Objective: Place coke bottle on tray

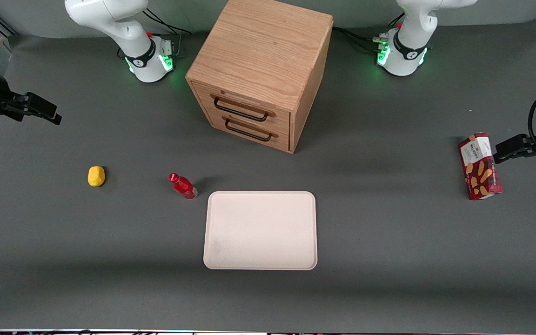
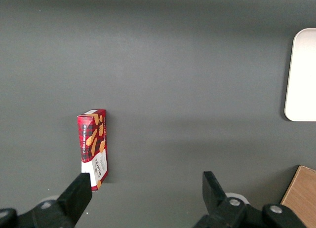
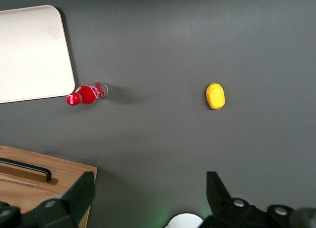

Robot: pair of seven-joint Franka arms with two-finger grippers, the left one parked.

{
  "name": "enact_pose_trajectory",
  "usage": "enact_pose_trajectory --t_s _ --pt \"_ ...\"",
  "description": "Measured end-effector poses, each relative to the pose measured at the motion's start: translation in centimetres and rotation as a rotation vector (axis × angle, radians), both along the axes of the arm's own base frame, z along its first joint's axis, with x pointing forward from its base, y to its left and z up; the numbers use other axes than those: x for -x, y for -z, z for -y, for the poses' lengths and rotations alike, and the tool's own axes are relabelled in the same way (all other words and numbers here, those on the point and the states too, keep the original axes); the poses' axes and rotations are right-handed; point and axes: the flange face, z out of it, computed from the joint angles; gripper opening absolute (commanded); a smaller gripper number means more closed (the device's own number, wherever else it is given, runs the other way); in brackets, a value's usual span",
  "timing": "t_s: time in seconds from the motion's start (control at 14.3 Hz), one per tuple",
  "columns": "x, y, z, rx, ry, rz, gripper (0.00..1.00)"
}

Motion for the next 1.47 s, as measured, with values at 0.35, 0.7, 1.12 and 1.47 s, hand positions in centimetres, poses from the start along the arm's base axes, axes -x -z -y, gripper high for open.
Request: enact_pose_trajectory --t_s 0.35,0.7,1.12,1.47 --pt "-0.2 0.1 0.0 0.002 0.0 -0.001 1.0" --pt "-1.6 1.3 -4.9 -0.007 -0.074 0.001 1.0" --pt "-6.7 3.9 -15.2 -0.052 -0.113 0.002 1.0" --pt "-7.9 6.1 -16.3 -0.045 -0.112 -0.023 1.0"
